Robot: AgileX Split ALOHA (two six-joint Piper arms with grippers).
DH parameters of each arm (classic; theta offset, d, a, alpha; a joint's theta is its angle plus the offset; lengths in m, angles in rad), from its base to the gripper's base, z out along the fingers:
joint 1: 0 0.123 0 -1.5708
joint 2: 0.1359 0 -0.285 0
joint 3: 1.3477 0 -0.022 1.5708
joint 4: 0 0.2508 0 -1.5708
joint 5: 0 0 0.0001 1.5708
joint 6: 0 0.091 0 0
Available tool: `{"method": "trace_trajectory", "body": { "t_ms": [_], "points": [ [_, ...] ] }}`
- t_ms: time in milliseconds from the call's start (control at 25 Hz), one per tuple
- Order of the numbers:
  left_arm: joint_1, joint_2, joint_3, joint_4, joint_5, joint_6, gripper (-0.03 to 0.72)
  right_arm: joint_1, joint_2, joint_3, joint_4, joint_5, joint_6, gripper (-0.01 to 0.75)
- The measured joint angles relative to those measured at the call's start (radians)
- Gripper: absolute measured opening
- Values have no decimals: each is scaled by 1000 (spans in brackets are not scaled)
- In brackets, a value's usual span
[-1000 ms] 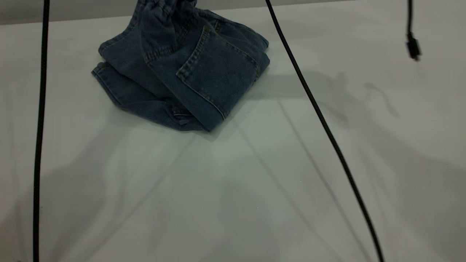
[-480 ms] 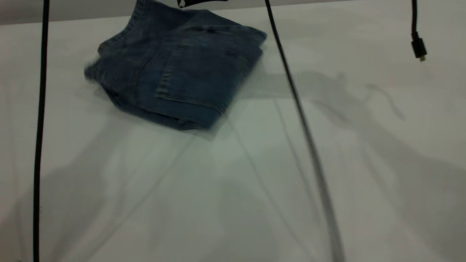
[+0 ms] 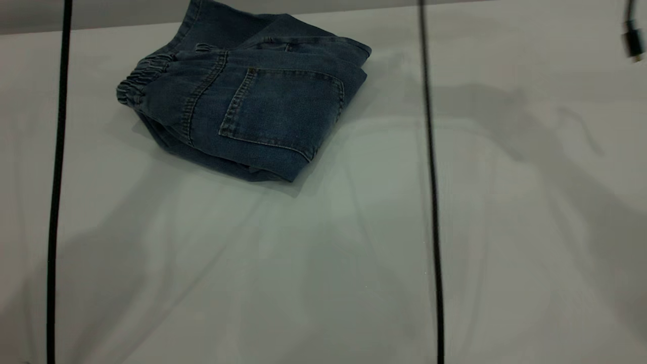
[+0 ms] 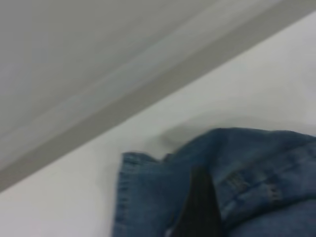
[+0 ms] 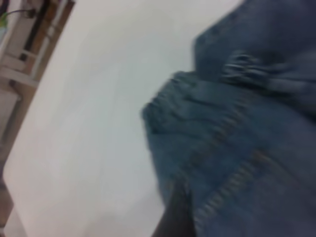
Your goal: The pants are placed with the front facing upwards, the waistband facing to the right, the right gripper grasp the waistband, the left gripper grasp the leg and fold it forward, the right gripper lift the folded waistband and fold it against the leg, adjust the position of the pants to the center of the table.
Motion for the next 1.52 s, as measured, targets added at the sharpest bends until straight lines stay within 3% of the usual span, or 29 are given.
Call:
{"method": "trace_trajectory", "body": {
  "t_ms": [320, 600, 840, 1120, 1520],
  "points": [
    [0, 0, 138, 1, 0, -35, 510, -163, -95, -1, -223, 26, 157, 583],
    [0, 0, 283, -43, 0, -83, 510, -220, -186, -1, -481, 69, 351, 583],
    [0, 0, 401, -86, -4, -102, 510, -233, -251, -1, -642, 95, 443, 583],
    [0, 9, 543, -76, -2, -84, 510, -232, -259, -1, -624, 101, 446, 583],
    [0, 85, 550, -38, -10, -62, 510, -232, -259, -1, -619, 121, 446, 583]
  ]
}}
